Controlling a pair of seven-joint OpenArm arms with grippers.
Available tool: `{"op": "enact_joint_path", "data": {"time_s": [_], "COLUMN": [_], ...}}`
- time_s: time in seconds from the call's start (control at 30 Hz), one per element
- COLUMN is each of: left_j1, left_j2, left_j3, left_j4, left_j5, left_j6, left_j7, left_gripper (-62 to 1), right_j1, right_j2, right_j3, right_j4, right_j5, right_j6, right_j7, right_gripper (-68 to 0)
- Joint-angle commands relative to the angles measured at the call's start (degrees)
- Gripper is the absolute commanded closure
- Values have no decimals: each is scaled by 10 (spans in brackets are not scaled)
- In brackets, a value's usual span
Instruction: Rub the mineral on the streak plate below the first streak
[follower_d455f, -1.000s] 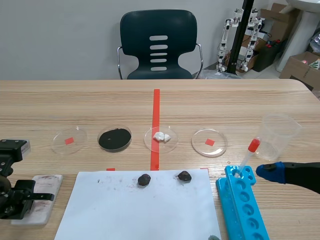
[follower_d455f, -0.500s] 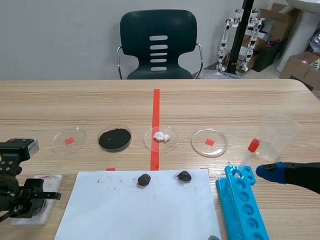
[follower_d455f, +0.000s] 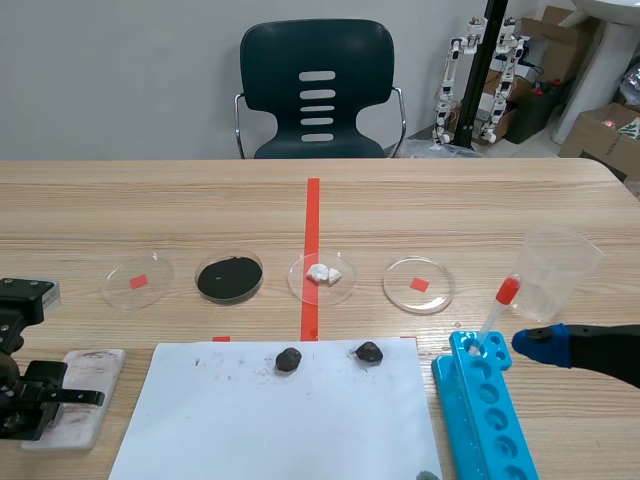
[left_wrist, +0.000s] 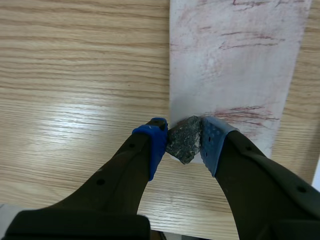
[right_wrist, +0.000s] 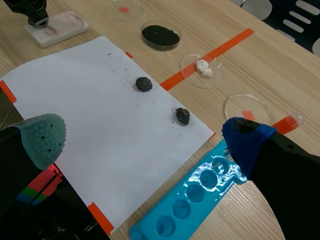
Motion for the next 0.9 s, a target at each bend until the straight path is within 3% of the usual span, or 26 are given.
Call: {"op": "enact_joint_path", "data": {"time_s": [0.0, 0.4, 0.73, 0.87], "left_j1": [-3, -21, -21, -20], "left_j2": [0, 1, 1, 2], "left_j3": [0, 0, 0, 0], "left_j4": [-5, -40, -40, -40], "left_j5": [-21, -136, -142, -172], "left_j6": [-4, -70, -78, -91], "left_j7": [0, -17, -22, -21], "left_gripper": [-66, -66, -66, -66], "right_j1": [2, 2, 2, 2], "right_j2": [3, 3, 3, 3], "right_j3": [4, 4, 4, 4], "right_j4": [5, 5, 5, 5], "right_j5": [6, 6, 6, 6], "right_j6": [0, 0, 0, 0], "right_j7": [10, 10, 10, 10], "right_gripper": [-679, -679, -679, -679]}}
